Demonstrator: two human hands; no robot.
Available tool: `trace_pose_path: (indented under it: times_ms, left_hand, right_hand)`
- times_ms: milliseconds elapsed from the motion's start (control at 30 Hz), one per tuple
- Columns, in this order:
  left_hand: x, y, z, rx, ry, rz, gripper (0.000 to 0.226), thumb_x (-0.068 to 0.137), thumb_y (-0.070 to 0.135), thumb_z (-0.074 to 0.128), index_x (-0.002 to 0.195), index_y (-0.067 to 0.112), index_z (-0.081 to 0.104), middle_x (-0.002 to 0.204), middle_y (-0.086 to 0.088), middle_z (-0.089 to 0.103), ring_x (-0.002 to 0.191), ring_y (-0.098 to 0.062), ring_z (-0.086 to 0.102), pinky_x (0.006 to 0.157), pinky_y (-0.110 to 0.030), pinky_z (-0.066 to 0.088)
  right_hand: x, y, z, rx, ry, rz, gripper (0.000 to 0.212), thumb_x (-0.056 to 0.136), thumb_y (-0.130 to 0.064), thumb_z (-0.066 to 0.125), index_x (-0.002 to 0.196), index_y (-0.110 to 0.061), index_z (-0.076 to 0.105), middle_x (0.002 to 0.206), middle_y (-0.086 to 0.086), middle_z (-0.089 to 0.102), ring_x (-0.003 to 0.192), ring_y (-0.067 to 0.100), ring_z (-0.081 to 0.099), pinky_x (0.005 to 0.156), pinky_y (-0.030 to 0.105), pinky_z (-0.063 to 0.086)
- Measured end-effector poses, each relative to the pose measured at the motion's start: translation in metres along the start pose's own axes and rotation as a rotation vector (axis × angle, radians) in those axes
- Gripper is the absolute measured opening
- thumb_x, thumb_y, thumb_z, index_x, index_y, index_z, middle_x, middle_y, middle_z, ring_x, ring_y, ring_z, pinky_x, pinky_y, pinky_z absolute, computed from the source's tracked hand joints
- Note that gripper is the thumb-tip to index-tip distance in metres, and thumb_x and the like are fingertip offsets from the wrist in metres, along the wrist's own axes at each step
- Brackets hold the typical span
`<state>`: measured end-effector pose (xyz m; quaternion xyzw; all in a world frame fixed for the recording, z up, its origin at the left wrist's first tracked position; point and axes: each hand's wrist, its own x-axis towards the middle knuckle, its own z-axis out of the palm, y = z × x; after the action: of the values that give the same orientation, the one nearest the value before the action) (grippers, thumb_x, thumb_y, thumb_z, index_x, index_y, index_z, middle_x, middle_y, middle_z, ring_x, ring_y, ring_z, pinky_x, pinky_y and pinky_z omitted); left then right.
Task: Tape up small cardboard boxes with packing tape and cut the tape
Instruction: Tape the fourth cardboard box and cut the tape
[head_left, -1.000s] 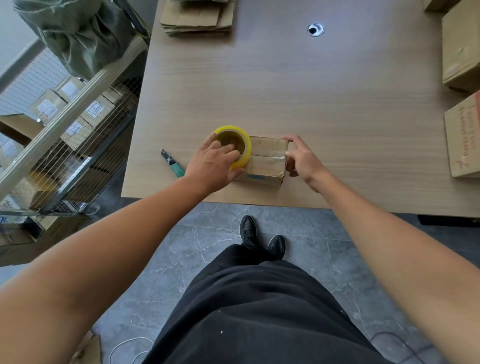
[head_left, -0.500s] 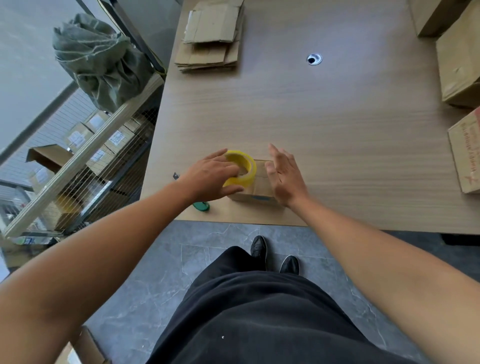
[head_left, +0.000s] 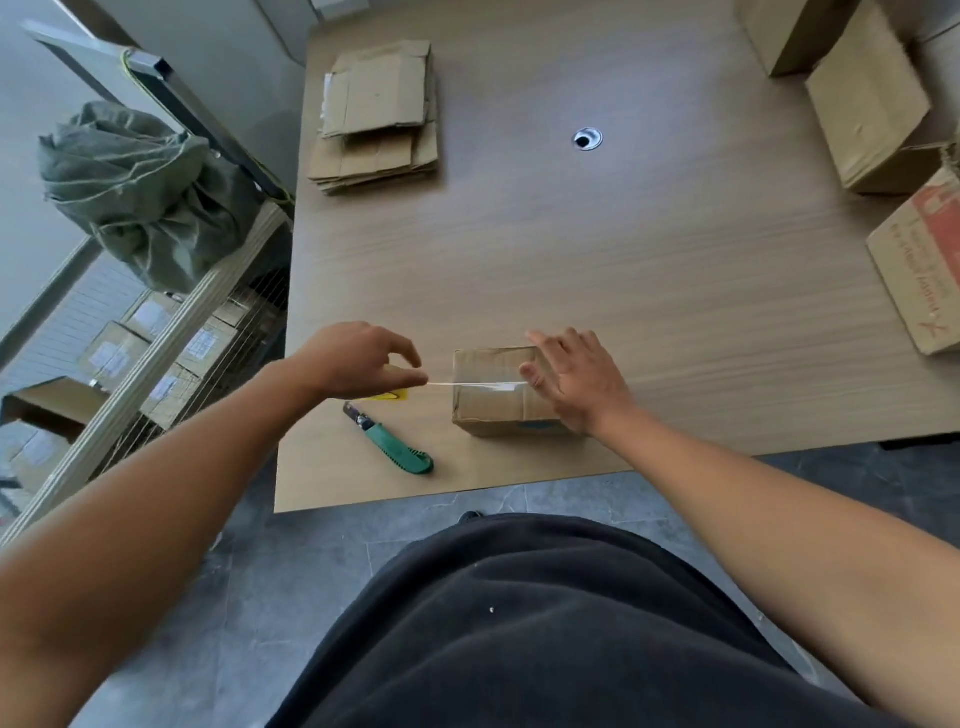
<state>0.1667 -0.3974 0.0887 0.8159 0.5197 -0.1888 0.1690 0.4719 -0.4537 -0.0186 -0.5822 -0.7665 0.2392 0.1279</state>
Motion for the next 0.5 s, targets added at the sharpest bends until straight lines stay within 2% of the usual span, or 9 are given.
trace_pose_path:
  times_ms: [100, 233, 333, 400, 467, 500]
  left_hand:
    - [0.020, -0.009, 0.012, 0.014, 0.006, 0.018, 0.044, 0.087, 0.075, 0.052, 0.106, 0.042, 0.074, 0.095, 0.012, 0.070, 0.090, -0.011, 0.061, 0.070, -0.029, 0.043]
    - [0.042, -0.019, 0.033, 0.009, -0.019, 0.065, 0.045, 0.089, 0.073, 0.051, 0.105, 0.038, 0.075, 0.107, 0.008, 0.072, 0.090, -0.013, 0.058, 0.074, -0.031, 0.047]
    - [0.057, -0.021, 0.047, 0.000, -0.002, 0.161, 0.039, 0.093, 0.066, 0.052, 0.105, 0.036, 0.073, 0.134, 0.009, 0.060, 0.110, -0.016, 0.060, 0.087, -0.033, 0.048]
    - [0.067, -0.022, 0.050, -0.012, 0.016, 0.239, 0.031, 0.097, 0.059, 0.052, 0.102, 0.035, 0.071, 0.153, 0.013, 0.043, 0.116, -0.017, 0.060, 0.087, -0.031, 0.045]
    - [0.078, -0.025, 0.047, -0.043, 0.039, 0.307, 0.023, 0.099, 0.052, 0.052, 0.096, 0.035, 0.067, 0.159, 0.019, 0.033, 0.118, -0.018, 0.061, 0.089, -0.033, 0.048]
    - [0.084, -0.027, 0.043, -0.062, 0.048, 0.342, 0.020, 0.100, 0.049, 0.053, 0.094, 0.033, 0.065, 0.159, 0.022, 0.034, 0.118, -0.018, 0.061, 0.090, -0.033, 0.049]
  right_hand:
    - [0.003, -0.001, 0.004, -0.058, 0.005, 0.032, 0.066, 0.096, -0.068, 0.022, 0.147, -0.029, 0.039, 0.121, 0.001, 0.049, 0.111, 0.022, 0.041, 0.095, 0.042, 0.043]
    - [0.009, -0.004, 0.006, -0.093, 0.013, 0.069, 0.057, 0.096, -0.064, 0.035, 0.137, -0.027, 0.047, 0.117, -0.001, 0.048, 0.108, 0.021, 0.041, 0.094, 0.041, 0.043]
    - [0.011, -0.009, 0.006, -0.112, 0.024, 0.112, 0.059, 0.094, -0.065, 0.036, 0.134, -0.025, 0.051, 0.120, 0.000, 0.049, 0.111, 0.023, 0.042, 0.096, 0.043, 0.042]
    - [0.014, -0.014, 0.005, -0.108, 0.031, 0.161, 0.067, 0.090, -0.069, 0.030, 0.134, -0.025, 0.052, 0.122, 0.001, 0.049, 0.112, 0.024, 0.043, 0.097, 0.044, 0.041]
    - [0.025, -0.017, 0.000, -0.061, 0.035, 0.212, 0.069, 0.087, -0.072, 0.033, 0.134, -0.025, 0.053, 0.123, 0.001, 0.049, 0.115, 0.025, 0.043, 0.100, 0.044, 0.039]
    - [0.033, -0.017, -0.002, -0.039, 0.034, 0.228, 0.065, 0.089, -0.070, 0.041, 0.134, -0.025, 0.054, 0.126, 0.002, 0.049, 0.118, 0.026, 0.043, 0.102, 0.045, 0.038]
